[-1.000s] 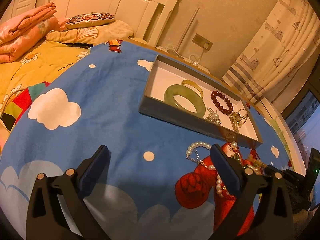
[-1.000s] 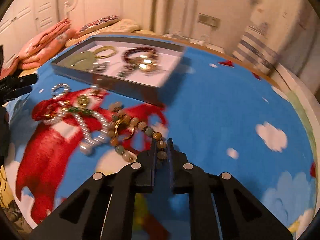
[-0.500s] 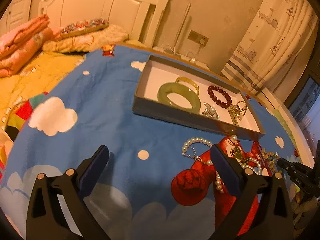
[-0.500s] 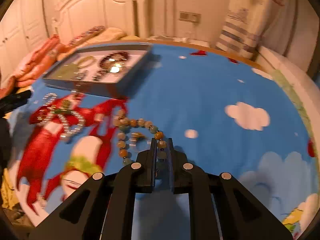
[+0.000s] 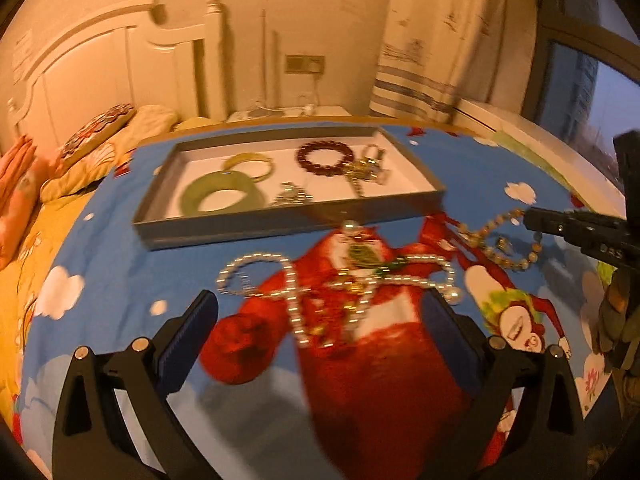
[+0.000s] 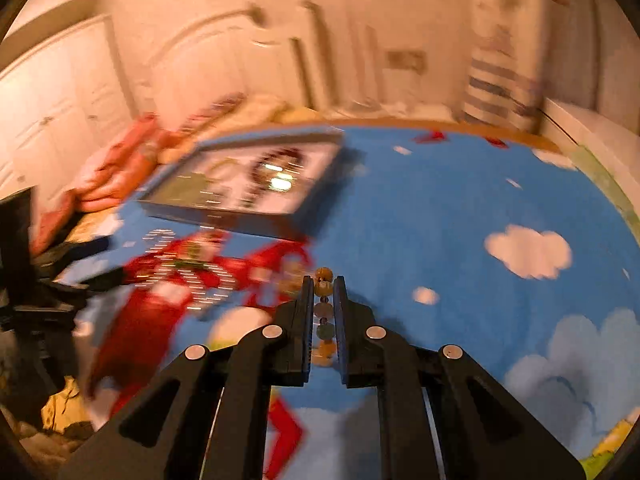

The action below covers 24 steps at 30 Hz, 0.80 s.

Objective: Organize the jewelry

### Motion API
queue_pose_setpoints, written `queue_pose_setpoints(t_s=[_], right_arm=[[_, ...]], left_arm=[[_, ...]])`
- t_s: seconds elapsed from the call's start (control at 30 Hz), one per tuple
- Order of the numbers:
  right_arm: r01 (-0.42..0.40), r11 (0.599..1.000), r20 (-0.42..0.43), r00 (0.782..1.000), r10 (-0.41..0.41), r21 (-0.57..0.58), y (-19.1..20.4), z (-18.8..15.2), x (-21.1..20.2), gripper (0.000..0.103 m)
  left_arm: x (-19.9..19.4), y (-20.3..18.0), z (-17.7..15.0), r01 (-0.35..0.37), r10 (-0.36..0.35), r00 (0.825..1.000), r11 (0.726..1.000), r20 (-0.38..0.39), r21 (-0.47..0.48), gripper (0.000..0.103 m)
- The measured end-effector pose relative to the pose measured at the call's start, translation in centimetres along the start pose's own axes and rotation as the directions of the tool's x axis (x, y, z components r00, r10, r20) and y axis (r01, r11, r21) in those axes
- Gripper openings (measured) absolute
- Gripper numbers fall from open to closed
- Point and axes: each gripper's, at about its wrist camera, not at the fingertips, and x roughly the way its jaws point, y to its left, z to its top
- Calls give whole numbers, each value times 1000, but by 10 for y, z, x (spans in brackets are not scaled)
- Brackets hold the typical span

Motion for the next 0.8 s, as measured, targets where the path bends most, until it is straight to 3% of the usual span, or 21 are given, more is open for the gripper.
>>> queue_pose_setpoints(t_s=[0.17,0.23,0.43,0.6,0.67,0.8], right_arm=[[-98,992,-109,990,89,-74,12,-16,-3,11],[-75,994,-128,990,65,-73,5,-25,-10,11],[119,991,-166,980,-107,64,-58,-55,-31,11],[146,981,-138,982,-129,127,-72,-57,-34,11],[142,981,-135,983,-124,131,-74,-56,-33,11],[128,982,-132,985,-109,140,-77,-55,-32,11]], left_arm=[[4,-17,2,8,-7,1000,999,-15,43,100],[6,-19,3,4,-3,1000,999,-23,49,100],[13,-27,10,30,-28,999,997,-27,65,100],[19,-62,10,86,-81,996,988,-48,127,100],[19,-91,5,125,-114,991,971,-66,203,100],[22,-135,1,134,-118,991,932,-67,336,100]])
